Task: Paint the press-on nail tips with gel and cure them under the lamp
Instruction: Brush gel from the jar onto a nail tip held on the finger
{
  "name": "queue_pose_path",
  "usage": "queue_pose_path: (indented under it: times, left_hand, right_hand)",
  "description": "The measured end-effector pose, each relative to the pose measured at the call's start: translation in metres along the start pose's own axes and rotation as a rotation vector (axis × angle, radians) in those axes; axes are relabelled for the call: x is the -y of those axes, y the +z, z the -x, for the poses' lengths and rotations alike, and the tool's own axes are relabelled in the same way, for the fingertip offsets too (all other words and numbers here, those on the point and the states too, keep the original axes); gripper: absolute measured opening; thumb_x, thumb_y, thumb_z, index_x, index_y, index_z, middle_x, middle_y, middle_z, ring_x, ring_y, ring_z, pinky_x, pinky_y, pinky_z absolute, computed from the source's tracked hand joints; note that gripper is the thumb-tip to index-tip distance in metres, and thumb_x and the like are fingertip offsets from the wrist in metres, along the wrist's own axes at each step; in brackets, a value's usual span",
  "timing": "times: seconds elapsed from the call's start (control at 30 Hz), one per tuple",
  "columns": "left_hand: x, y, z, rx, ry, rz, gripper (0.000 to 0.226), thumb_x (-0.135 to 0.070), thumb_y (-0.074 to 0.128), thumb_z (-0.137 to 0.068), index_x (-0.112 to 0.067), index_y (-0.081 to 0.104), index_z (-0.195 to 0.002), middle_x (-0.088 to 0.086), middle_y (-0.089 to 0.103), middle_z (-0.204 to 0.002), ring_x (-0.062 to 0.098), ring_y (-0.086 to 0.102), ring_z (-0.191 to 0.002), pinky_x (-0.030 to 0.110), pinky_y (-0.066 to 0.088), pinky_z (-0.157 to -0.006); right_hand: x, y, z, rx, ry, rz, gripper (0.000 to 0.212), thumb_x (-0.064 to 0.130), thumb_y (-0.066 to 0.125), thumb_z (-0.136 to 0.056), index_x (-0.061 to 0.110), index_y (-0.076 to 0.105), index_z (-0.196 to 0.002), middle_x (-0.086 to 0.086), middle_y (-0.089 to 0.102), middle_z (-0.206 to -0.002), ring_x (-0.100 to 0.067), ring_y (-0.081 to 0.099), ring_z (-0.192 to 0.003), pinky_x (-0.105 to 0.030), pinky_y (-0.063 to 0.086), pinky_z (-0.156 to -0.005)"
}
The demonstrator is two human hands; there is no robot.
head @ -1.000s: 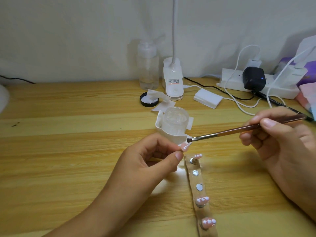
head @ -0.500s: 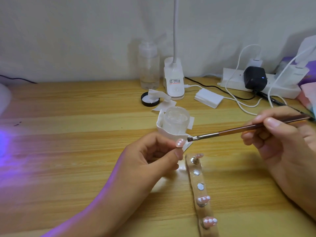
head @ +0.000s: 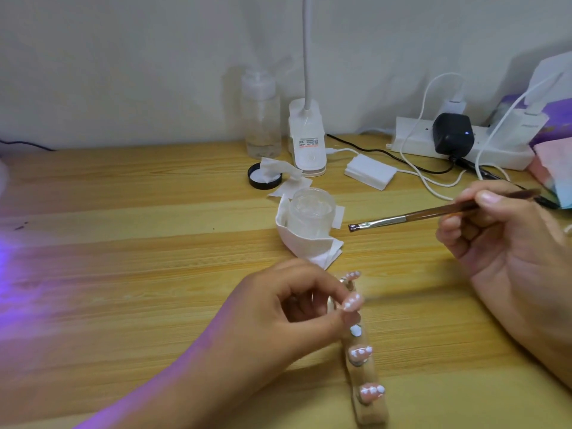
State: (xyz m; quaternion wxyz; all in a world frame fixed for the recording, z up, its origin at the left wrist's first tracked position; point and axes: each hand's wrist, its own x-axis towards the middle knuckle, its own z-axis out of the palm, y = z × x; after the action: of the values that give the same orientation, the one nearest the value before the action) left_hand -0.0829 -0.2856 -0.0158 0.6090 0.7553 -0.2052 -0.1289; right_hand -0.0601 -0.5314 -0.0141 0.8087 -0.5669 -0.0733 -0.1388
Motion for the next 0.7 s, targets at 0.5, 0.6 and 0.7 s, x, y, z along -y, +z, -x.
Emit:
queue_pose_path:
  times: [0.5,0.6,0.7]
  left_hand:
    - [-0.001,-0.002,0.003,-0.005,0.091,-0.297,0.011,-0.033,0.081,-0.075,-0.036,0.071,-0.079,-0.011,0.06,-0.078,0.006,0.056,-0.072,0.011,0.039,-0.063]
    - [-0.002,-0.005,0.011,0.032,0.113,-0.326,0.011,-0.037,0.078,-0.074,-0.039,0.073,-0.083,-0.01,0.061,-0.082,0.006,0.057,-0.078,0.009,0.039,-0.065]
    - [-0.001,-0.002,0.017,0.07,0.156,-0.375,0.021,-0.051,0.071,-0.072,-0.041,0.074,-0.09,-0.011,0.062,-0.083,0.009,0.058,-0.085,0.015,0.044,-0.07]
  right_hand:
    - [0.002,0.0,0.002,-0.035,0.03,-0.01,0.03,0.013,0.049,-0.091,0.023,0.072,-0.074,0.005,0.065,-0.07,-0.008,0.063,-0.064,-0.018,0.052,-0.062]
    - [0.003,0.0,0.002,-0.04,0.034,-0.015,0.028,0.014,0.051,-0.091,0.023,0.072,-0.075,0.004,0.065,-0.07,-0.009,0.063,-0.064,-0.019,0.051,-0.061]
    - [0.003,0.001,0.002,-0.041,0.037,-0.002,0.029,0.014,0.051,-0.09,0.024,0.073,-0.074,0.005,0.066,-0.07,-0.009,0.063,-0.064,-0.019,0.051,-0.06]
